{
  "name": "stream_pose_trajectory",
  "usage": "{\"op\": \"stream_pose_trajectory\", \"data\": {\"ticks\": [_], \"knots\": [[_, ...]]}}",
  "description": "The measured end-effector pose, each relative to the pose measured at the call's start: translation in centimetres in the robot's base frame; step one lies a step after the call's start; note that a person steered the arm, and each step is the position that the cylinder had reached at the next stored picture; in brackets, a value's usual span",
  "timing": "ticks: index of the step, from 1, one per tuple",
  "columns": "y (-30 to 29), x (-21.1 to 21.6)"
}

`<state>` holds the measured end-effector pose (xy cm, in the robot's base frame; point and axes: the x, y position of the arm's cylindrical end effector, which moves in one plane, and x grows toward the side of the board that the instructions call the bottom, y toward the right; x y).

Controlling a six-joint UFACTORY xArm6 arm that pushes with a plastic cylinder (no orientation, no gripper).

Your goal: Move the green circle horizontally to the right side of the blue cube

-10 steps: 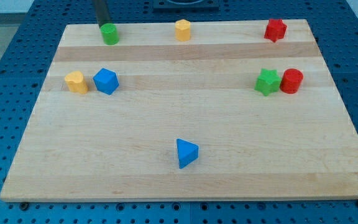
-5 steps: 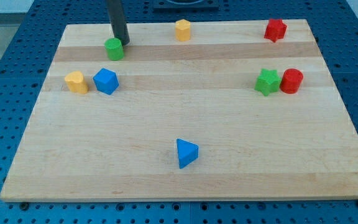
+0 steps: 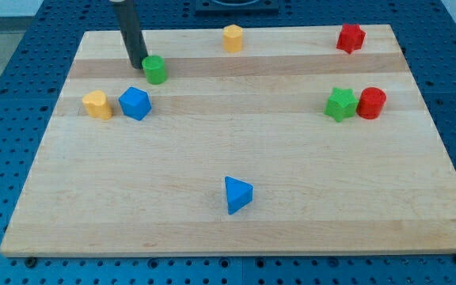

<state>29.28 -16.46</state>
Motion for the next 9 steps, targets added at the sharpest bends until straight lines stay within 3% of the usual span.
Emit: {"op": "stream_pose_trajectory", "data": {"ticks": [1, 3, 6, 9], "knots": [[2.2, 2.1], [5.4, 1.2], [7.7, 1.8], [8.3, 5.3]]}}
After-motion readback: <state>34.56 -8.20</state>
